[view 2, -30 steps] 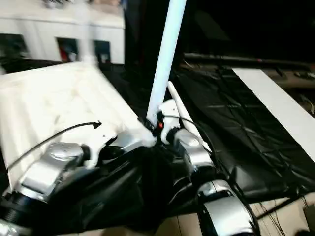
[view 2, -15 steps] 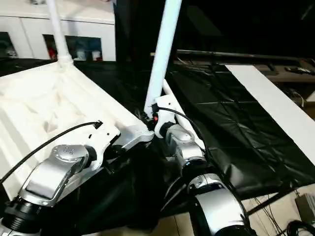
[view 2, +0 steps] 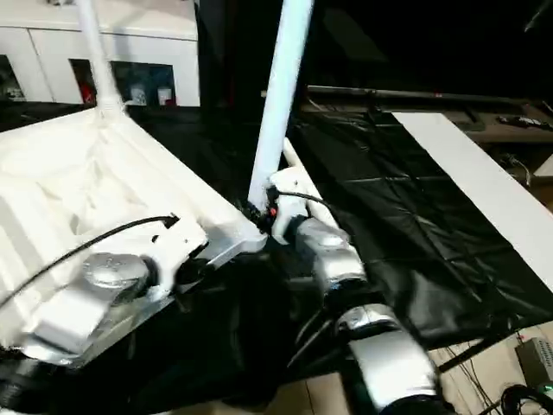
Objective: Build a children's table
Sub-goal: Insert table leg to table base
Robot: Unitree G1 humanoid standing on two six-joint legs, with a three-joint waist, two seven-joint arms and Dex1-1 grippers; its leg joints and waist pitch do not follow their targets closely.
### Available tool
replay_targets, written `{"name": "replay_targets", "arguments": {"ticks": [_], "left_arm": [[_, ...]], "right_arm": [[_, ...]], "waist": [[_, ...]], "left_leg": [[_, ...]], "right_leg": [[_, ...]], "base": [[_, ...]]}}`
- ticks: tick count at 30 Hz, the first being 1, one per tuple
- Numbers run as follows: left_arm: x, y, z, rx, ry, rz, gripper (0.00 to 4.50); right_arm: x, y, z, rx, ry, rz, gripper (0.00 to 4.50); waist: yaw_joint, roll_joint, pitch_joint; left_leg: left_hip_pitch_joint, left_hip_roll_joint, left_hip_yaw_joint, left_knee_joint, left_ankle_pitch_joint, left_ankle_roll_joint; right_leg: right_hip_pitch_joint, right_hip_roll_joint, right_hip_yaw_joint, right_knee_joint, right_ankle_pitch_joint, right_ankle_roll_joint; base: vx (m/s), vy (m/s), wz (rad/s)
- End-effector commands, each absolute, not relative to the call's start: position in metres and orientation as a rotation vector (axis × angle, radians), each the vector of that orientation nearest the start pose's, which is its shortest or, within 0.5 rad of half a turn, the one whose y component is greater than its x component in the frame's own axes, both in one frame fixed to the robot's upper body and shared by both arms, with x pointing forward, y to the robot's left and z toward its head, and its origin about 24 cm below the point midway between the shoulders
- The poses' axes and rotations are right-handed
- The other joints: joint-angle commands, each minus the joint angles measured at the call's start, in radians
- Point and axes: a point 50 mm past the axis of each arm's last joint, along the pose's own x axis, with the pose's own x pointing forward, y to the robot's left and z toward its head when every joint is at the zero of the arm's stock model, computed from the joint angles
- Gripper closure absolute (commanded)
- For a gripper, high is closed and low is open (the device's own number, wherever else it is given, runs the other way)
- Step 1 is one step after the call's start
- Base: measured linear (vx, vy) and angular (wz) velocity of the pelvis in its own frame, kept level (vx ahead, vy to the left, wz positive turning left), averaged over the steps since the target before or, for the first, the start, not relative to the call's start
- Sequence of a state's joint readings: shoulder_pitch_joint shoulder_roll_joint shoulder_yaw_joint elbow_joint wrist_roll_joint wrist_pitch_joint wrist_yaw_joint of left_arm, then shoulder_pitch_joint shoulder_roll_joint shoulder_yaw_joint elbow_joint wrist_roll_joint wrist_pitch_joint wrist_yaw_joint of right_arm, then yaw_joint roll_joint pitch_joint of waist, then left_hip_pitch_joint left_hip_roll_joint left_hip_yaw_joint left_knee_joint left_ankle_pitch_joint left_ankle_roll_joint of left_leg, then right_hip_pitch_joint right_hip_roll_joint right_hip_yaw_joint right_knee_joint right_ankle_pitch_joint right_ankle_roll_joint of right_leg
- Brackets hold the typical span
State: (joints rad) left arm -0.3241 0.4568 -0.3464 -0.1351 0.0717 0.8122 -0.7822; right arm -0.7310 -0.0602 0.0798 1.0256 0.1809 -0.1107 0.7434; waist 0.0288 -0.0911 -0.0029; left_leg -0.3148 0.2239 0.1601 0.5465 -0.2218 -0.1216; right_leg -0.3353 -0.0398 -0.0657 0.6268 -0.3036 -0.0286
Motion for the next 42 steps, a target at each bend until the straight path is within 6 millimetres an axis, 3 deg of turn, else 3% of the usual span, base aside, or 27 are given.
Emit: {"name": "replay_targets", "arguments": {"ticks": [1,4,10,19,23,26,28,30,31,32,34,36,38,42], "left_arm": [[0.263,0.119,0.066,0.466,0.584,-1.076,4.50],[0.260,0.144,0.068,0.532,0.565,-1.254,4.50],[0.261,0.186,0.065,0.556,0.666,-1.335,4.50],[0.267,0.195,0.065,0.565,0.659,-1.395,4.50],[0.269,0.193,0.063,0.578,0.647,-1.384,4.50],[0.272,0.191,0.060,0.587,0.631,-1.358,4.50],[0.273,0.190,0.057,0.588,0.624,-1.353,4.50],[0.272,0.190,0.055,0.587,0.625,-1.360,4.50],[0.272,0.191,0.055,0.593,0.625,-1.356,4.50],[0.272,0.191,0.055,0.594,0.625,-1.356,4.50],[0.273,0.192,0.055,0.604,0.624,-1.345,4.50],[0.274,0.192,0.055,0.607,0.622,-1.342,4.50],[0.274,0.192,0.055,0.607,0.621,-1.342,4.50],[0.274,0.191,0.055,0.605,0.616,-1.345,4.50]], "right_arm": [[0.294,-0.085,-0.038,0.068,0.625,0.994,2.64],[0.283,-0.099,-0.038,0.049,0.643,1.173,2.64],[0.265,-0.118,-0.038,0.065,0.700,1.385,2.64],[0.260,-0.120,-0.037,0.047,0.714,1.449,2.64],[0.262,-0.117,-0.038,0.024,0.695,1.406,2.64],[0.265,-0.114,-0.040,0.015,0.666,1.349,2.64],[0.263,-0.112,-0.040,0.020,0.665,1.353,2.64],[0.260,-0.112,-0.041,0.018,0.666,1.368,2.64],[0.259,-0.112,-0.041,0.001,0.657,1.371,2.64],[0.259,-0.112,-0.041,-0.001,0.657,1.370,2.64],[0.258,-0.112,-0.042,-0.024,0.643,1.362,2.64],[0.259,-0.113,-0.043,-0.043,0.620,1.343,2.64],[0.259,-0.113,-0.043,-0.049,0.608,1.335,2.64],[0.261,-0.114,-0.041,-0.047,0.566,1.304,2.64]], "waist": [[0.007,0.027,0.001],[0.015,0.026,0.003],[0.027,0.032,0.003],[0.033,0.029,-0.004],[0.034,0.029,-0.004],[0.035,0.028,0.004],[0.035,0.027,0.017],[0.037,0.028,0.023],[0.037,0.027,0.021],[0.038,0.027,0.019],[0.038,0.026,0.011],[0.038,0.027,0.011],[0.038,0.027,0.014],[0.040,0.028,0.018]], "left_leg": [[-0.016,0.023,0.002,-0.052,-0.017,0.066],[-0.010,0.023,0.001,-0.055,-0.056,0.076],[-0.005,0.026,0.001,-0.060,-0.068,0.052],[-0.002,0.025,0.004,-0.056,-0.016,0.039],[-0.001,0.025,0.005,-0.056,-0.020,0.027],[-0.001,0.029,0.003,-0.066,-0.109,0.010],[0.006,0.033,-0.001,-0.077,-0.231,-0.002],[0.016,0.034,-0.005,-0.079,-0.324,-0.008],[0.015,0.035,-0.010,-0.082,-0.335,-0.010],[0.016,0.036,-0.010,-0.083,-0.330,-0.008],[0.013,0.035,-0.005,-0.080,-0.247,0.006],[0.011,0.032,-0.002,-0.077,-0.213,0.015],[0.009,0.032,-0.002,-0.079,-0.222,0.013],[0.012,0.033,-0.007,-0.084,-0.298,0.005]], "right_leg": [[0.021,-0.087,0.062,-0.072,0.202,-0.194],[0.019,-0.087,0.062,-0.076,0.166,-0.171],[0.019,-0.088,0.060,-0.074,0.166,-0.174],[0.026,-0.090,0.060,-0.063,0.266,-0.181],[0.026,-0.090,0.059,-0.062,0.266,-0.180],[0.022,-0.099,0.061,-0.075,0.110,-0.171],[0.009,-0.103,0.066,-0.097,-0.124,-0.155],[-0.004,-0.108,0.071,-0.111,-0.297,-0.134],[-0.003,-0.108,0.073,-0.112,-0.327,-0.125],[-0.002,-0.109,0.073,-0.112,-0.317,-0.124],[0.003,-0.103,0.072,-0.100,-0.169,-0.142],[0.006,-0.101,0.071,-0.094,-0.102,-0.157],[0.006,-0.101,0.070,-0.096,-0.118,-0.156],[-0.002,-0.105,0.074,-0.109,-0.263,-0.132]], "base": [[0.000,0.000,0.00],[0.000,0.000,0.00],[0.000,0.000,0.00],[0.000,0.000,0.00],[0.000,0.000,0.00],[0.000,0.000,0.00],[0.000,0.000,0.00],[0.000,0.000,0.00],[0.000,0.000,0.00],[0.000,0.000,0.00],[0.000,0.000,0.00],[0.000,0.000,0.00],[0.000,0.000,0.00],[0.000,0.000,0.00]]}}
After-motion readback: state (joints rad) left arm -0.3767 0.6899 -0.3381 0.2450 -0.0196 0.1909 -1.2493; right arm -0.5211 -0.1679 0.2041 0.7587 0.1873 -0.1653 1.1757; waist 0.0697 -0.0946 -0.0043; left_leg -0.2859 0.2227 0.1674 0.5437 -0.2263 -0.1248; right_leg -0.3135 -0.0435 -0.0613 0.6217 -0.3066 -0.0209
